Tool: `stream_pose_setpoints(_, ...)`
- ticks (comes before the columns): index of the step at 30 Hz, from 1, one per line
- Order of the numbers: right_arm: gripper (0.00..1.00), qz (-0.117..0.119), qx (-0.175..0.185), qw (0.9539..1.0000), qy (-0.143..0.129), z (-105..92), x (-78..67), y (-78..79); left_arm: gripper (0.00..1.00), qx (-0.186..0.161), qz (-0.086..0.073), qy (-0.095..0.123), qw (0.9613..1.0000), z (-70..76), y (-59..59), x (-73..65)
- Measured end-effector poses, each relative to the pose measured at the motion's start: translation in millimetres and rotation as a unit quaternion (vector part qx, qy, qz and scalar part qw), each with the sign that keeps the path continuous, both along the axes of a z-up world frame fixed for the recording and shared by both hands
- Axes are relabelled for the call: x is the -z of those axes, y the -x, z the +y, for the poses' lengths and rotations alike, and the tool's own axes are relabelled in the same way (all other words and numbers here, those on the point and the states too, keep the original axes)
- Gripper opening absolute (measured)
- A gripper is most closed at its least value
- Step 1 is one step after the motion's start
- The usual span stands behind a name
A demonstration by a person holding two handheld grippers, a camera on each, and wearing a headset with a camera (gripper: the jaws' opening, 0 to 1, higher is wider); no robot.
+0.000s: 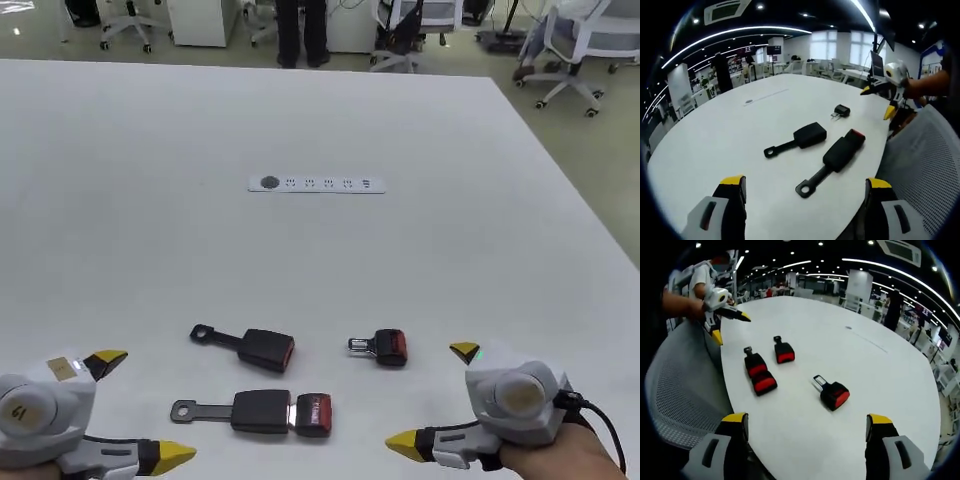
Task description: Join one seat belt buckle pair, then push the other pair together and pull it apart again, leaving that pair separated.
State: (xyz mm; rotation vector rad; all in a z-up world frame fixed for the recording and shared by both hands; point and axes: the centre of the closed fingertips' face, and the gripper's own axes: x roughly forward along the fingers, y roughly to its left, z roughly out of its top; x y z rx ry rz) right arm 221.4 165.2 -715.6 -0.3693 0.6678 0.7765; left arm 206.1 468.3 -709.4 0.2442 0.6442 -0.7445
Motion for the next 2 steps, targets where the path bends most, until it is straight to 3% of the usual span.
stream_pose_setpoints(2,0.99,-0.001,0.003,1.0,-0.002,0.2,-2.2,0.3,1.0,0.008,0.006,0.01,0.9999,-1.7,2.9,0.8)
